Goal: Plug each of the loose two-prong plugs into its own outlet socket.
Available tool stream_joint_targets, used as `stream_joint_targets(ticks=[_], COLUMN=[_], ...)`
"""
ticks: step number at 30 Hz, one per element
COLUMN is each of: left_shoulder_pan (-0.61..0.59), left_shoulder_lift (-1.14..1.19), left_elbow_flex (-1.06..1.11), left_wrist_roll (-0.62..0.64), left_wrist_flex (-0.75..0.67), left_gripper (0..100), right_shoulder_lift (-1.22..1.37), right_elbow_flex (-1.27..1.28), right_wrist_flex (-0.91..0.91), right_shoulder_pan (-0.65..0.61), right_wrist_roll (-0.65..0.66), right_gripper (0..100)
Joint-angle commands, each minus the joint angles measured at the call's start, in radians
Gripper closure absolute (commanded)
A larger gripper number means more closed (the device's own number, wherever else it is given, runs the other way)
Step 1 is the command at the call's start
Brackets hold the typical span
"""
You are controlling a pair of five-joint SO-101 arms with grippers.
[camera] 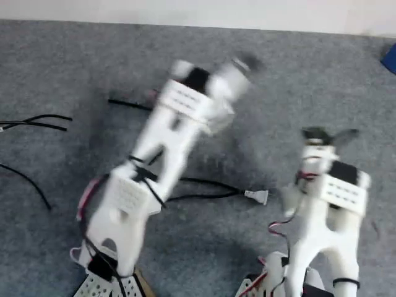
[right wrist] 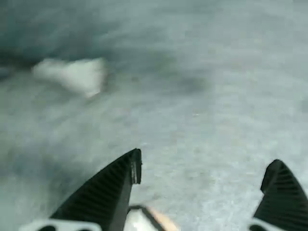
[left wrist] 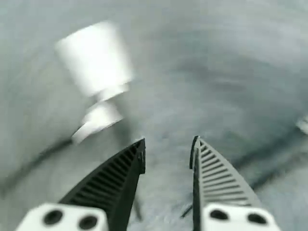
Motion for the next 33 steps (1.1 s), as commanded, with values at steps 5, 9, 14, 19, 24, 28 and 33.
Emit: stream_joint_targets(ticks=[5, 9, 14, 19, 24, 28, 33], left_shoulder_pan=[-0.499, -0.616, -0.739, -0.842, -0.949, -1.033, -1.081], left_shoulder_lift=[-0.150, -0.243, -0.371, -0.450, -0.453, -0.453, -0.453], left_elbow_flex=[0.058, 0.295, 0.504, 0.591, 0.668, 0.674, 0.677], left_wrist_roll=[0.014, -0.126, -0.333, -0.425, -0.522, -0.548, -0.548], left_wrist_flex=[0.017, 0.017, 0.014, 0.012, 0.009, -0.012, -0.012], left_gripper=[84, 84, 84, 84, 84, 84, 84], right_shoulder_lift=[-0.002, 0.001, 0.056, 0.194, 0.364, 0.466, 0.539], right_elbow_flex=[-0.186, -0.202, -0.194, -0.193, -0.193, -0.197, -0.193], right_wrist_flex=[0.176, 0.122, 0.097, 0.015, -0.232, -0.294, -0.372], right_shoulder_pan=[-0.367, -0.398, -0.395, -0.441, -0.440, -0.443, -0.412], right_wrist_roll=[0.267, 0.503, 0.738, 0.830, 0.829, 0.827, 0.827], right_gripper=[61.6, 61.6, 61.6, 61.6, 61.6, 61.6, 61.6])
